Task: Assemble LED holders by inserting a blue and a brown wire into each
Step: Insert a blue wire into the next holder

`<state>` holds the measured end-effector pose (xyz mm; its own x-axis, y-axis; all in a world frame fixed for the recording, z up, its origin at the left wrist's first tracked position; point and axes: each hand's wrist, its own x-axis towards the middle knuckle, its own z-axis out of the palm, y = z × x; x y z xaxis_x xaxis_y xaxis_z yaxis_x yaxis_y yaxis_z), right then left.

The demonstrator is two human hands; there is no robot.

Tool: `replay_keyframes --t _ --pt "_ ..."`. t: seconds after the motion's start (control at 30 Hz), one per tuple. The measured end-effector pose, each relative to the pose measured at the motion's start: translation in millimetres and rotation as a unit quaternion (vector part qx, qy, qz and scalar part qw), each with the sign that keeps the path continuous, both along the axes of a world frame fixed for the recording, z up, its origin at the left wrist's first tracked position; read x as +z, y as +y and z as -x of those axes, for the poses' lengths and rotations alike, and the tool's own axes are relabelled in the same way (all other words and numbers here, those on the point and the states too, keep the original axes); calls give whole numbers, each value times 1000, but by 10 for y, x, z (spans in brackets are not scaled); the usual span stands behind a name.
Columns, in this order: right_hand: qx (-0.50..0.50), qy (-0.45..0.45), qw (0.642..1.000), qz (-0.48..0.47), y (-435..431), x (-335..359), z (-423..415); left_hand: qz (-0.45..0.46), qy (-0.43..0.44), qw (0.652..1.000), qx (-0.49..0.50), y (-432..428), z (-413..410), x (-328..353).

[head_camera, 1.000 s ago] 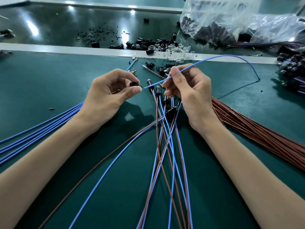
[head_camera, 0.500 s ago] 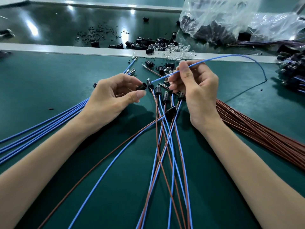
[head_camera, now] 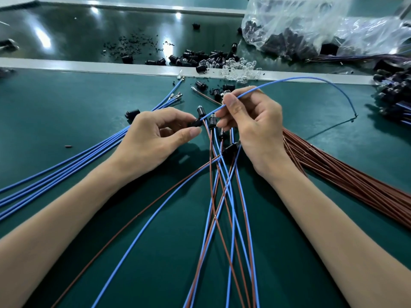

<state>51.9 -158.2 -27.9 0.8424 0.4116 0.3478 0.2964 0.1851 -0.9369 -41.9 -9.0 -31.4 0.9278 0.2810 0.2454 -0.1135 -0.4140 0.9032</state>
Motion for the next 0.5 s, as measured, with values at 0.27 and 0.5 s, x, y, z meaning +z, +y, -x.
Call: replay_keyframes --t 0.27,0.5 --pt "76 -8 995 69 14 -34 6 -77 -18 997 -7 -4 -8 -3" --pt "74 -23 994 80 -4 -21 20 -163 -32 986 -7 -3 1 -17"
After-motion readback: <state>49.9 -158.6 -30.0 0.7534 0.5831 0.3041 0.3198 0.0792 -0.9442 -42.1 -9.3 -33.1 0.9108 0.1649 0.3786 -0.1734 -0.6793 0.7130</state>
